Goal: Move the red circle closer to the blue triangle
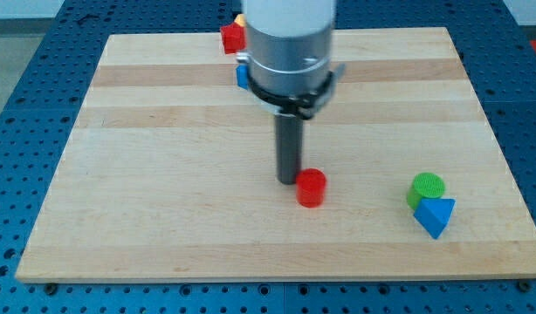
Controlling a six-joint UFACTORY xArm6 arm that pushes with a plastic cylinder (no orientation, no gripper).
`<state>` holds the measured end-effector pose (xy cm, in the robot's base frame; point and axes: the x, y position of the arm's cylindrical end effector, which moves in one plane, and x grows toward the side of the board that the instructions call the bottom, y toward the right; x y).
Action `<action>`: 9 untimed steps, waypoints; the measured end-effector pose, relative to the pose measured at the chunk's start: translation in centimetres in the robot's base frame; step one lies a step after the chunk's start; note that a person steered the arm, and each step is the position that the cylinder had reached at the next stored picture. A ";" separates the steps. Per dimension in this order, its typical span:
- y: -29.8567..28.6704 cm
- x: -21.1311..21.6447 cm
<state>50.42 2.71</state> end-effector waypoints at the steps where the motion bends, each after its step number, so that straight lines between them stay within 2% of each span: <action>1: 3.4 1.5; 2: 4.1 2.1; 4: -0.6 2.5; 6: 2.0 3.7; 9: 2.8 3.6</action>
<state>54.07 5.50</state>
